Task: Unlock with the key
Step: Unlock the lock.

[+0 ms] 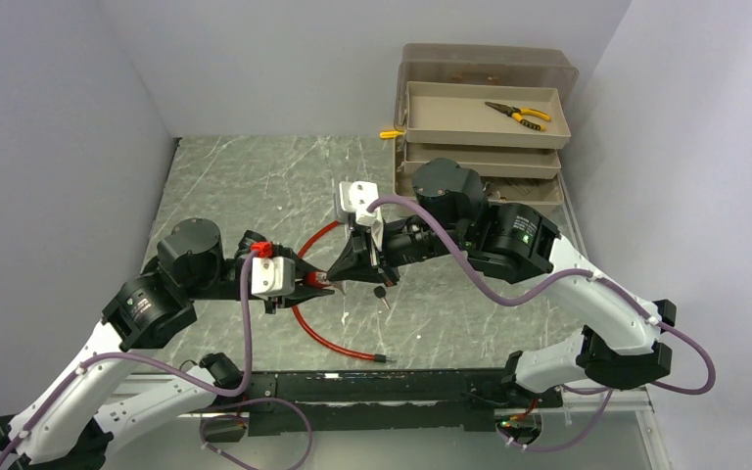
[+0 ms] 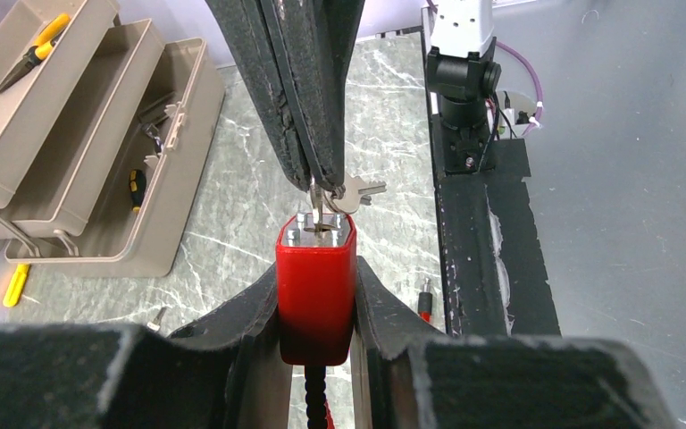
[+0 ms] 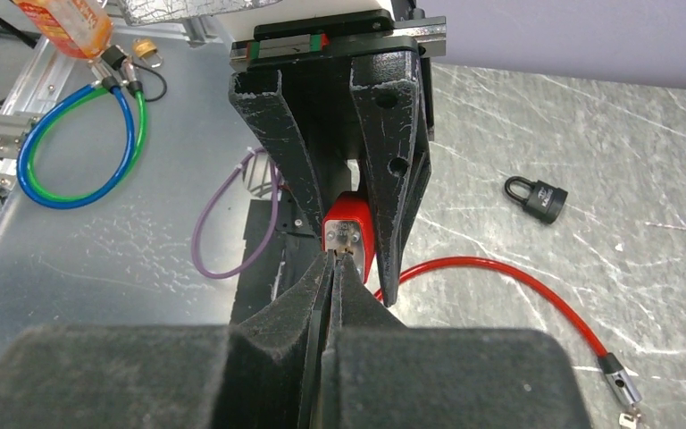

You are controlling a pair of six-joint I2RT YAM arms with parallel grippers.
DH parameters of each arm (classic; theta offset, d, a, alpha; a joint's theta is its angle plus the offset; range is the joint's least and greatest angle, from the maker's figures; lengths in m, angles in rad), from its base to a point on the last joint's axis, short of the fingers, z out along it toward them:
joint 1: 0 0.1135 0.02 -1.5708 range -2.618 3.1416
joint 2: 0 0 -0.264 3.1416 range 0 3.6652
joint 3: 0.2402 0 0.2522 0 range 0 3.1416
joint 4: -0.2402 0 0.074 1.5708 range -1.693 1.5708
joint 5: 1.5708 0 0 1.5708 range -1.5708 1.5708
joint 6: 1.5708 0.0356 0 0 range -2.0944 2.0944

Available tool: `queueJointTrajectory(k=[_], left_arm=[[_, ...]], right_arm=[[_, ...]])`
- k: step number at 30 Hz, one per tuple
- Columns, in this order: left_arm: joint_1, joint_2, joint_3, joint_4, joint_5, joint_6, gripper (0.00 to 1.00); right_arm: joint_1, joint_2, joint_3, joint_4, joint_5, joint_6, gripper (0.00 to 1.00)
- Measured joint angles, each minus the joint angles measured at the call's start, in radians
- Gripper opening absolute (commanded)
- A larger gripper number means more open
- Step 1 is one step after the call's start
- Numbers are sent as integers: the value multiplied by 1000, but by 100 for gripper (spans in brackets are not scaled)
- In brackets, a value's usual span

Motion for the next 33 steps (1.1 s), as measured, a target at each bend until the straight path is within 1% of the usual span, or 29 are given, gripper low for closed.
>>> queueJointTrajectory(k=[22,31,32,33], left_arm=[[2,16,0,29,-2,0,0],[3,11,0,1,4,0,0],[3,10,0,0,4,0,0],[3,10,0,0,5,0,0]], right_arm=[[7,-17,23,-45,76,-35,0],[-3,-58,25,-65,113,-49,0],[-3,-59,26,-65,112,-49,2],[-3,-58,26,-65,113,-48,11]])
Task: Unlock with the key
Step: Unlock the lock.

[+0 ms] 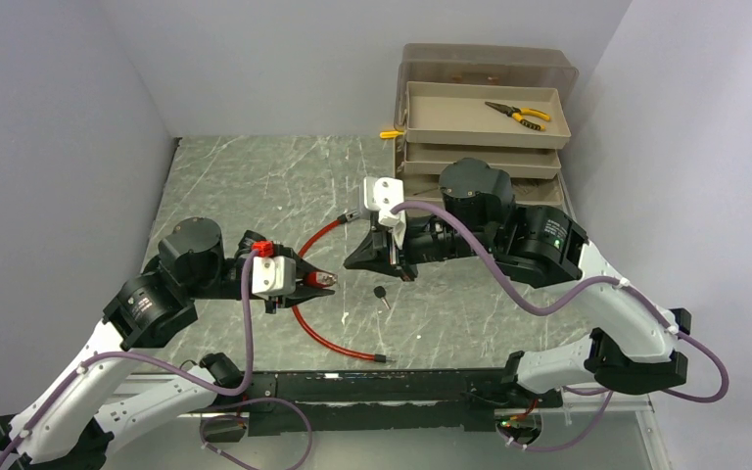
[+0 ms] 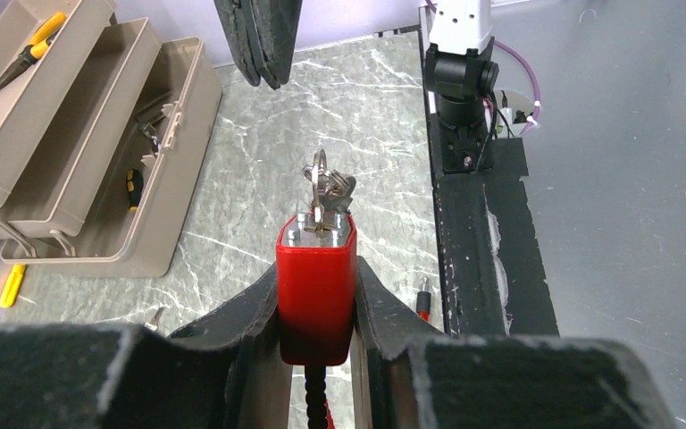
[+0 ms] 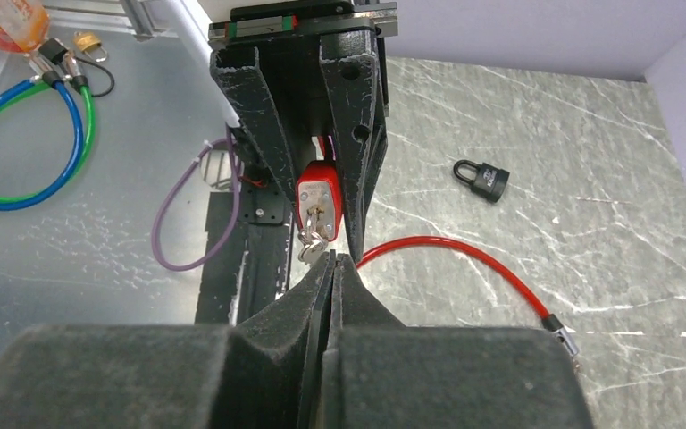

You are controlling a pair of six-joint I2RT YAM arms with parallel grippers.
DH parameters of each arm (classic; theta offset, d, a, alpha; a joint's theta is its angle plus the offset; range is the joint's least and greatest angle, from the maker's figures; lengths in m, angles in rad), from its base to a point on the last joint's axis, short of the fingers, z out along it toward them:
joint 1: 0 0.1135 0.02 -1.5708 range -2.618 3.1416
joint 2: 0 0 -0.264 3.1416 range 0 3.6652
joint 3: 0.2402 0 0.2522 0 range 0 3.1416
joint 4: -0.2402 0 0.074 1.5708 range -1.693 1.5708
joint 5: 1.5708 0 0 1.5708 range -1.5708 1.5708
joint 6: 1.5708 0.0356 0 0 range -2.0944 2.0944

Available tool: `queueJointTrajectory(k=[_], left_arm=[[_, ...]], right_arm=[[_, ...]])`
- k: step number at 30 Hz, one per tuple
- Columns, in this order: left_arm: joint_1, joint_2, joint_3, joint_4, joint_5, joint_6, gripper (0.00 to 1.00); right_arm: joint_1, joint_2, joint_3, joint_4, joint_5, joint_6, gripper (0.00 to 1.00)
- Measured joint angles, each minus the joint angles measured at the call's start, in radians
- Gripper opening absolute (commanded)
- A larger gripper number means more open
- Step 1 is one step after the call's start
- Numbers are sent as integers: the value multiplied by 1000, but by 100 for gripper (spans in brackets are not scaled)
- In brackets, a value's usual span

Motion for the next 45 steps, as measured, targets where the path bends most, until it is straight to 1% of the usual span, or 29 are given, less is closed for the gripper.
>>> queueJointTrajectory(k=[2,7,8,10,12,14,16,18,24,25,27,29,31,32,33,34,36,37,45], left_arm=[[0,0,0,0,3,0,0],[0,0,0,0,4,3,0],[0,0,0,0,4,4,0],[0,0,0,0,3,6,0],[0,0,0,0,3,7,0],[0,-2,0,0,2,8,0],[0,-2,0,0,2,8,0],[0,-2,0,0,1,10,0],[0,-2,0,0,-7,14,0],[0,-2,0,0,-11,14,0],[0,-2,0,0,-15,15,0],[1,-2,0,0,-18,14,0],[1,-2,0,-1,-20,15,0],[1,-2,0,-2,-21,15,0],[2,-2,0,-2,-21,15,0],[2,-2,0,-3,-21,15,0],[3,-2,0,-3,-23,15,0],[6,-1,0,-2,-27,15,0],[14,2,0,8,-37,19,0]], right_arm=[[0,0,0,0,-1,4,27],[0,0,0,21,-31,37,63],[0,2,0,27,-36,42,67],[0,8,0,39,-44,51,68],[0,16,-10,58,-51,58,66],[0,24,-24,68,-52,62,58],[0,37,-32,73,-52,68,49],[0,49,-35,77,-51,71,42],[0,58,-53,88,-54,77,25],[0,58,-53,88,-56,77,23],[1,58,-56,88,-59,77,22],[2,58,-60,88,-58,77,26],[2,58,-64,87,-52,74,32],[2,58,-64,87,-51,73,32],[2,58,-65,88,-48,70,27],[2,58,-65,87,-44,68,20],[2,58,-65,88,-41,63,3],[3,58,-65,87,-42,65,0],[14,45,-71,89,-2,51,0]])
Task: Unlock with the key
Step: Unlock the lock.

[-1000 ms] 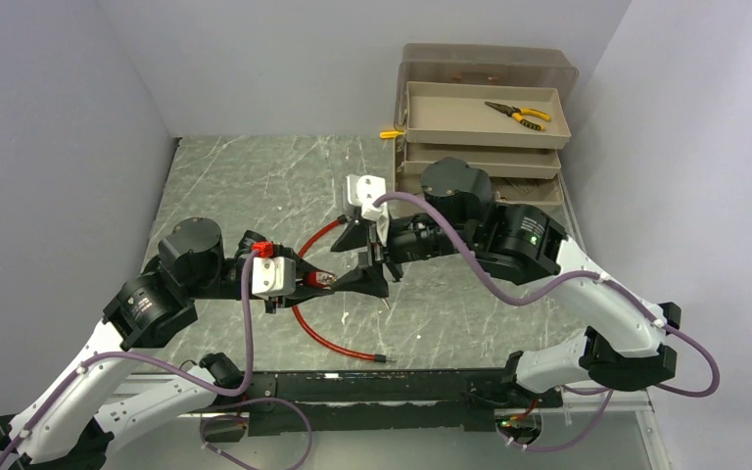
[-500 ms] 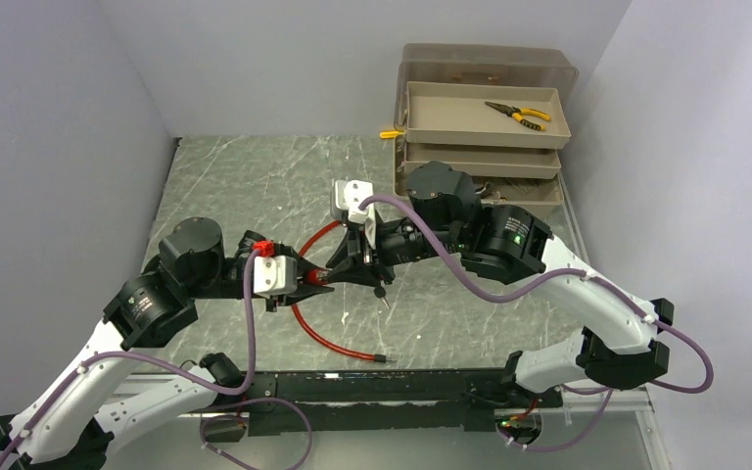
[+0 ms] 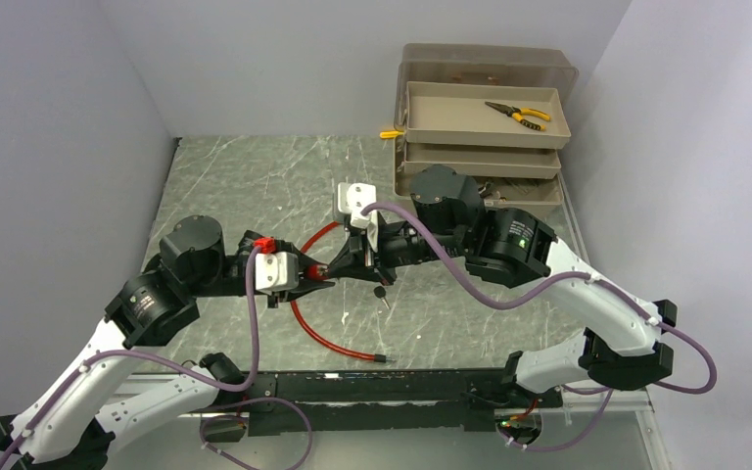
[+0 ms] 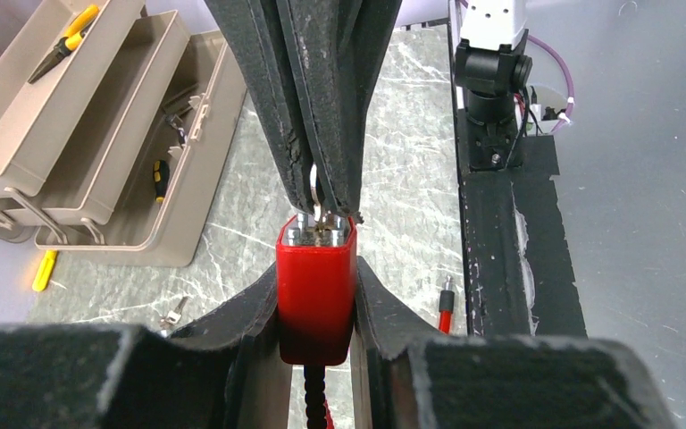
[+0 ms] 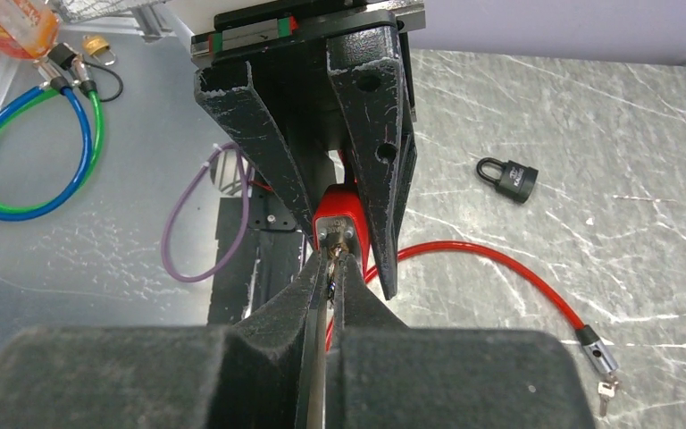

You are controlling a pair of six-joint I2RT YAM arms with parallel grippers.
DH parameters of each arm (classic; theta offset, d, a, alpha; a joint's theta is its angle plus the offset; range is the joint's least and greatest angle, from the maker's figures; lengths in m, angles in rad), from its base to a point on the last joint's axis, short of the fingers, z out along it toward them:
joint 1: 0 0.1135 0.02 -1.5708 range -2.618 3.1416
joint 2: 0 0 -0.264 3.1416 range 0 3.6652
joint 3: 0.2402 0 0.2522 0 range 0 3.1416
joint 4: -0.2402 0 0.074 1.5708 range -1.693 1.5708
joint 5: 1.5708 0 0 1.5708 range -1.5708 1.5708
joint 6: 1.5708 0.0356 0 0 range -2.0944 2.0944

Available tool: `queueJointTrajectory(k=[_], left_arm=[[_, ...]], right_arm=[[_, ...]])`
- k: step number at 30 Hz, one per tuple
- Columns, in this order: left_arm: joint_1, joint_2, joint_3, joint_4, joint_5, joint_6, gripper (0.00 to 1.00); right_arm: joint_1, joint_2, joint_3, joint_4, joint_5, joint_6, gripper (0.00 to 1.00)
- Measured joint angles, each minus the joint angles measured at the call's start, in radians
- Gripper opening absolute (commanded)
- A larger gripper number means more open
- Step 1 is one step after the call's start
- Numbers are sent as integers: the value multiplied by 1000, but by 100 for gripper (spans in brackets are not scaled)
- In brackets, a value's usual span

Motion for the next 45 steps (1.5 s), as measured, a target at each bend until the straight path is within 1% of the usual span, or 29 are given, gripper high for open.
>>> queueJointTrajectory(k=[12,45], left_arm=[[0,14,0,16,-2,3,0],[-4,29,0,66,16,4,0]], right_arm=[[11,-10,1,-15,52,-53,0],[17,-17,53,-78,89,-97,0]])
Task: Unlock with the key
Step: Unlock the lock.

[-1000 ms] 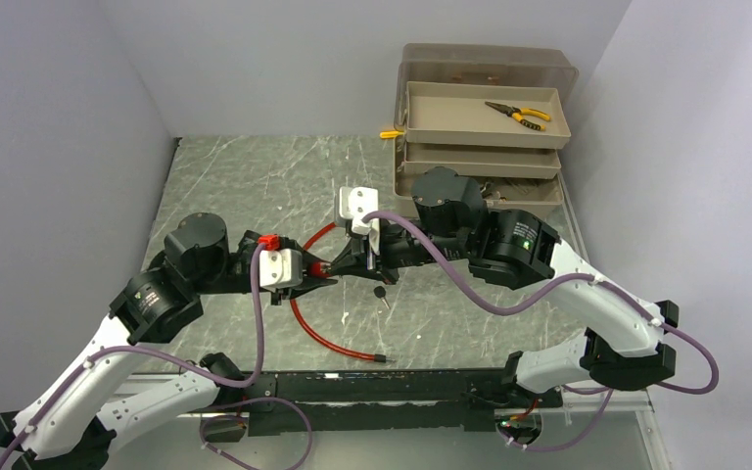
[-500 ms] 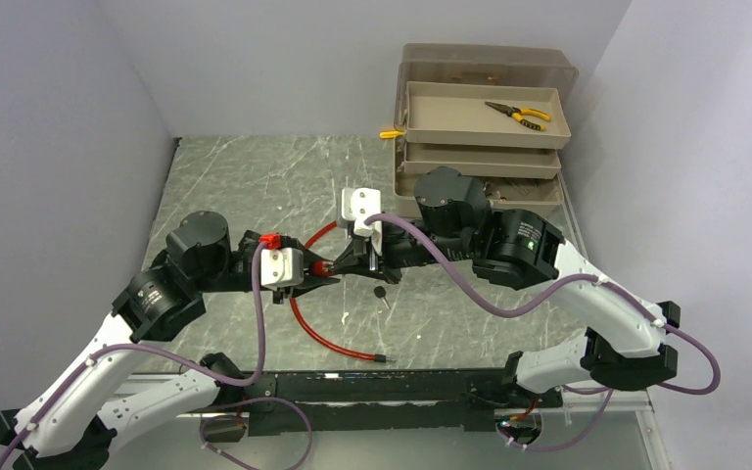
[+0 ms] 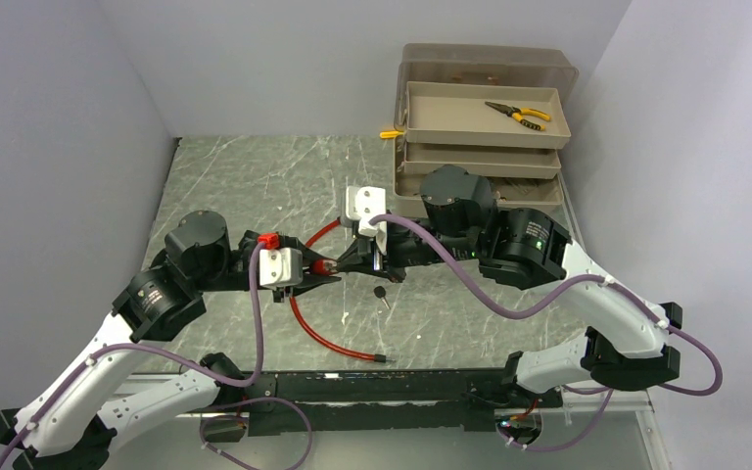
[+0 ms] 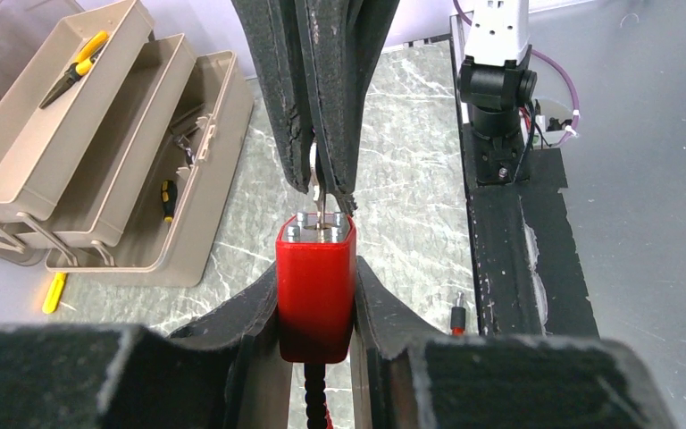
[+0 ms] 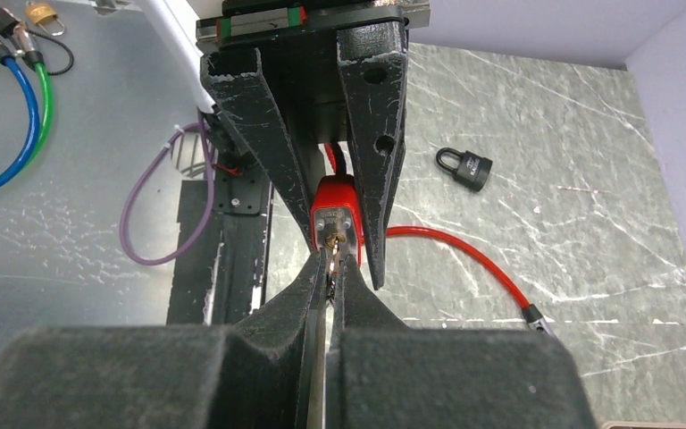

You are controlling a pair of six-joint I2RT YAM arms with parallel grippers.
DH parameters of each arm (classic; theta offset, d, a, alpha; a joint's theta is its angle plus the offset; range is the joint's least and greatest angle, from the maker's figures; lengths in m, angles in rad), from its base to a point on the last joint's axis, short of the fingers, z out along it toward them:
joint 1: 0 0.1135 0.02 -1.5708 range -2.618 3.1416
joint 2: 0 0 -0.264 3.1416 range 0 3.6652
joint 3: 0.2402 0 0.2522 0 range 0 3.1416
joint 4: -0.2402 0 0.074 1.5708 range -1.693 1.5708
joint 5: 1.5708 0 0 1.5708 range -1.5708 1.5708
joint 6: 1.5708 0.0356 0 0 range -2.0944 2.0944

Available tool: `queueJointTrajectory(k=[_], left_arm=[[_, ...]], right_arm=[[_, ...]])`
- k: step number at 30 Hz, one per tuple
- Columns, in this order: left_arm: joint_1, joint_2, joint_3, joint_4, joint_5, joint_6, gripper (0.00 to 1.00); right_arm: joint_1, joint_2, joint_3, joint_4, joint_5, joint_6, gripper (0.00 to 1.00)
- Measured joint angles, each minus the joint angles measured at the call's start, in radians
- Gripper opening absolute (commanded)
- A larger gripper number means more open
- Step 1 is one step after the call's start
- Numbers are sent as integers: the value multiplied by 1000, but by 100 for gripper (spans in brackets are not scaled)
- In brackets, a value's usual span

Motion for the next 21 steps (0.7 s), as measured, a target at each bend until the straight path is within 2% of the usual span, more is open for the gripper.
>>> queueJointTrajectory(k=[7,8,9,11,15,18,21], left_arm=[[-3,0,0,-30,0,0,0],[-3,0,0,-38,0,0,0],[-3,-1,0,-45,0,-1,0],[-3,-2,0,-62,0,-1,0],[-2,-15,0,-76,8,-1,0],[-4,-27,0,-77,21,-1,0],[-5,-33,0,-79,30,-2,0]], right_arm=[[0,0,-23,6,-19,5,0],[-1,0,-32,12,-23,8,6],[-1,0,-35,13,-24,10,19],[-1,0,-47,19,-23,16,38],[-21,-18,-69,18,18,25,64],[-34,-64,-82,26,50,28,70],[-43,-120,-82,46,80,26,70]])
